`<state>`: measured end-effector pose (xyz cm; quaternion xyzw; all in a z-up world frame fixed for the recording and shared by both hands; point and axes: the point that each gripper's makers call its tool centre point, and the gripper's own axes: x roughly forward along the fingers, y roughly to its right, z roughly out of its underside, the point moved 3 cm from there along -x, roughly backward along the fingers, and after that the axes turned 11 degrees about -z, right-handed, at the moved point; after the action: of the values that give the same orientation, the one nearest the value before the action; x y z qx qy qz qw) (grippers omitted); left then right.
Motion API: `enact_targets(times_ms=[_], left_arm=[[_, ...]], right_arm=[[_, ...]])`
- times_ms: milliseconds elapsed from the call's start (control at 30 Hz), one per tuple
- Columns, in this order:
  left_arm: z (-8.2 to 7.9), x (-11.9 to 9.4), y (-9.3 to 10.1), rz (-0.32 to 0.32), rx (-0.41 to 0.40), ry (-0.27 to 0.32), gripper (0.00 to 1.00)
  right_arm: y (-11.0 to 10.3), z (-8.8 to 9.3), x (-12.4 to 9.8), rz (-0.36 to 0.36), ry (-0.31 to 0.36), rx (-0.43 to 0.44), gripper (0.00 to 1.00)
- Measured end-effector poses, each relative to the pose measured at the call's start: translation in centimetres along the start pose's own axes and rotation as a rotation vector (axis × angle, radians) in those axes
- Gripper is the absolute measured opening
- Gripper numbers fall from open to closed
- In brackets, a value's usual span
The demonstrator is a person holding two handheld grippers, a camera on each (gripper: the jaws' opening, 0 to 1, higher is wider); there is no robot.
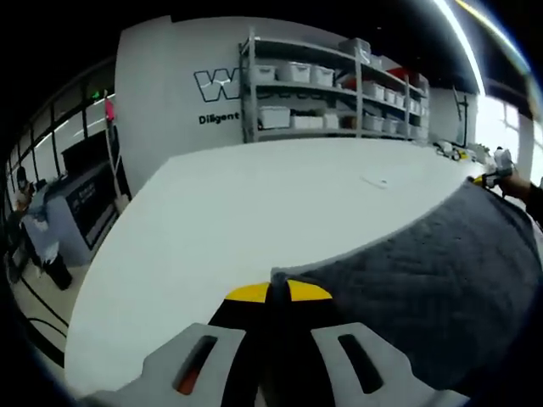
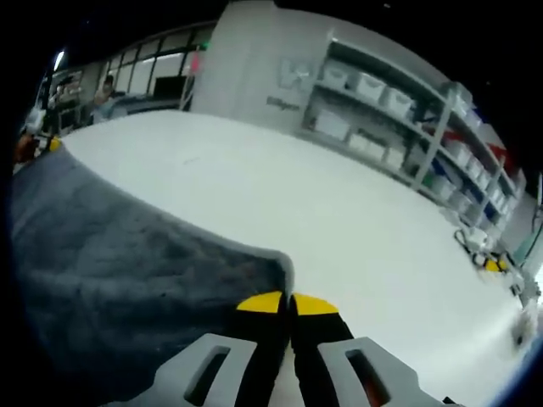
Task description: Open the folded towel by lifting each exposed corner and separating the folded layers until the towel lies flat within the target outline without major curled edges
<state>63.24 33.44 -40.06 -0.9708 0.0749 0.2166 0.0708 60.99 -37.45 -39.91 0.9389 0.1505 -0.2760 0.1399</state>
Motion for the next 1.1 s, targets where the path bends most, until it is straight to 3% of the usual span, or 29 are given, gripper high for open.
enact_targets(times_ms=[833, 933, 1000, 1033, 1100], left_arm=[[-1.0, 2.0, 0.4, -0.003, 0.040, 0.025, 0.03], [-0.9, 2.0, 0.4, -0.003, 0.016, 0.028, 0.04], [-0.8, 2.0, 0.2, -0.014, -0.054, 0.011, 0.07], [-0.9, 2.0, 0.3, -0.015, -0.034, 0.015, 0.08], [-1.0, 2.1, -0.5, -0.092, 0.046, 0.032, 0.17]], right_arm=[[0.8, -0.6, 1.1, 0.022, 0.009, 0.025, 0.00], [0.8, -0.6, 1.1, 0.018, 0.015, 0.039, 0.00], [1.1, -0.6, 1.1, 0.026, 0.011, 0.016, 0.00], [1.1, -0.7, 1.1, 0.037, 0.009, -0.009, 0.00], [1.5, -0.9, 0.9, 0.095, 0.006, -0.069, 0.11]])
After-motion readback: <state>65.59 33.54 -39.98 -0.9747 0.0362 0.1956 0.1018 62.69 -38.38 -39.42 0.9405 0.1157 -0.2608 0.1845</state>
